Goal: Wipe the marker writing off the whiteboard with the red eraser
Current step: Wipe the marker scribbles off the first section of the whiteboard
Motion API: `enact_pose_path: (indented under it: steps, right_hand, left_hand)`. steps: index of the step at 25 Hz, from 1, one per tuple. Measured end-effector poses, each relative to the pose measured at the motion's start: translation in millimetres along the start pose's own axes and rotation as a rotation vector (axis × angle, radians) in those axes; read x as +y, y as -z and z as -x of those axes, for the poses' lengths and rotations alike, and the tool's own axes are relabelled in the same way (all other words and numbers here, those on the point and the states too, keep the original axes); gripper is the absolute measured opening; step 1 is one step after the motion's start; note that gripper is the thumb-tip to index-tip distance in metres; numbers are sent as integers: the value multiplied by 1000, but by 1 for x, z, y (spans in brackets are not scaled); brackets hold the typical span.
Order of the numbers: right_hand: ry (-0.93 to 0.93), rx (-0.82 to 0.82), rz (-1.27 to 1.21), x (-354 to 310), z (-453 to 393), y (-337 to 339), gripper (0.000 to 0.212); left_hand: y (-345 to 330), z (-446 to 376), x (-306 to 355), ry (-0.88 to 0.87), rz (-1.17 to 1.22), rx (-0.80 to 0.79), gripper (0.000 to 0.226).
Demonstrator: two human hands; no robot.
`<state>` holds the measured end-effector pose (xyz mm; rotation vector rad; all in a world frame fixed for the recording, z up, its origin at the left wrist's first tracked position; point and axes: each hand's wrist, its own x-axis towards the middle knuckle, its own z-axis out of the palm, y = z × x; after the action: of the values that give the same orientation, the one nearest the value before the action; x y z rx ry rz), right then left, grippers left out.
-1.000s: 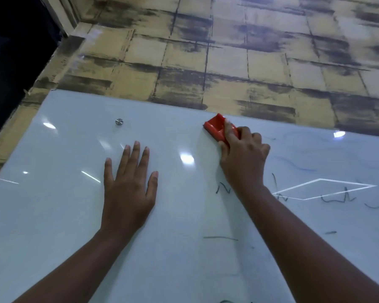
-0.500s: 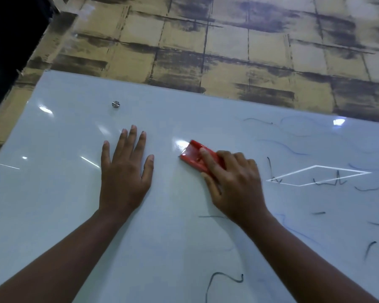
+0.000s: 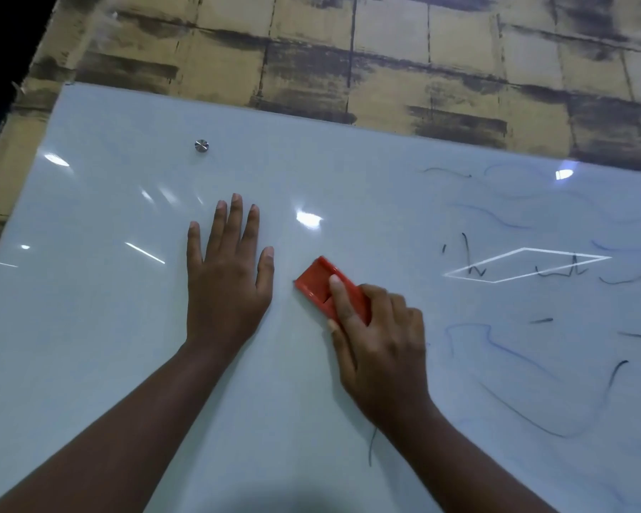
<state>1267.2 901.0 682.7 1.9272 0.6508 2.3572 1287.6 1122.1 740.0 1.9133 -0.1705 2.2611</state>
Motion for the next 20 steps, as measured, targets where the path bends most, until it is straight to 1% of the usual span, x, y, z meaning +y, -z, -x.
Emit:
enact_pose_path:
  steps: [2,4,6,8,11,13,14,15,17,20]
  right_hand:
    - [60,-37,-13,-7,12,3,52]
    - [114,-39,3,-1,12,7,52]
    - [104,-33,35,13,5,10,51]
    - [-9,-7,91,38,-7,13,51]
    - [-232,19,128,76,-12,23,50]
    - [-321,13,97,86,-5,30,49]
    - [-337,5,82,84,0,32,49]
    - [-334,-8,73,77,4,32,50]
    - [-267,-33,71,53,12,31,52]
    - [-54,-82,40,5,43,29,51]
  left_hand:
    - [3,7,-3,-26,3,-17,62]
    - [5,12,-4,-44,8,-27,62]
    - [7,18,-5,-44,6,-31,62]
    - [7,24,-6,-49,-4,-24,62]
    - [8,28,-6,-60,-11,-19,61]
    - [9,33,-5,-60,-10,-16,61]
    - [9,36,-4,-57,-10,-14,61]
    - [10,39,-3,-54,-10,-15,60]
    - [11,43,-2,-54,-15,-21,60]
    - [13,48,0,-46,-12,-41,60]
